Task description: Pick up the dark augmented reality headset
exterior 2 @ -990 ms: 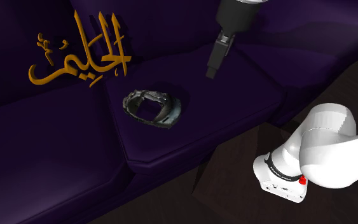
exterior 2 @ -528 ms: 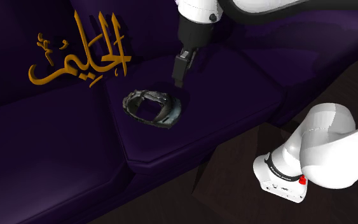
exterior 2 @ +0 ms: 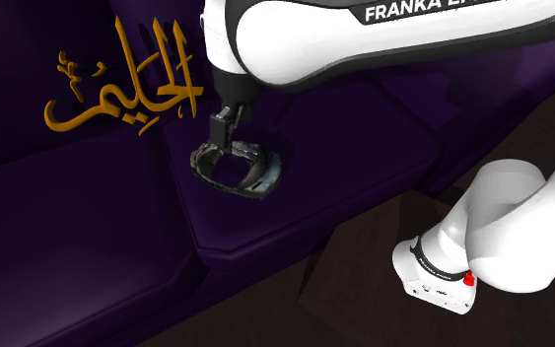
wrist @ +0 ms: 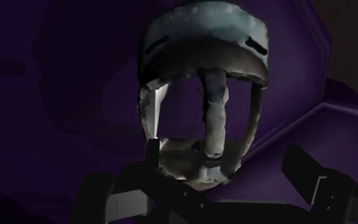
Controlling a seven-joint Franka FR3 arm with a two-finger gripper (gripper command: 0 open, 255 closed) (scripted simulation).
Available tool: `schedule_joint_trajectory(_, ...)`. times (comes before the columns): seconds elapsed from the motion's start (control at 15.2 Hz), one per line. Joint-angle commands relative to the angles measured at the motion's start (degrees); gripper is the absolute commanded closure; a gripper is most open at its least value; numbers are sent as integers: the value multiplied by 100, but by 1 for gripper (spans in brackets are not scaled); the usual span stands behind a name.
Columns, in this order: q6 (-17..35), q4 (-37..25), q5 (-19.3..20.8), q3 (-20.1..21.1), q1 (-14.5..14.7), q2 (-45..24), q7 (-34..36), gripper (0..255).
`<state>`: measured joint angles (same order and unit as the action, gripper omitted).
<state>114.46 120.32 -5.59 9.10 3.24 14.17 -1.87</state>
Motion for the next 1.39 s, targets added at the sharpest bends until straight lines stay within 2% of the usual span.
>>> schedule_joint_trajectory(0.0,123,-191,59,64,17,-296,63,0)
schedule_joint_trajectory(0.46,706,292,52,83,27,-398,43,0)
schedule_joint_trajectory(0.59,706,292,52,83,27,-397,43,0)
schedule_joint_trajectory(0.66,709,277,55,83,26,-415,44,255)
schedule_joint_trajectory(1.32,629,233,52,80,26,-379,45,255)
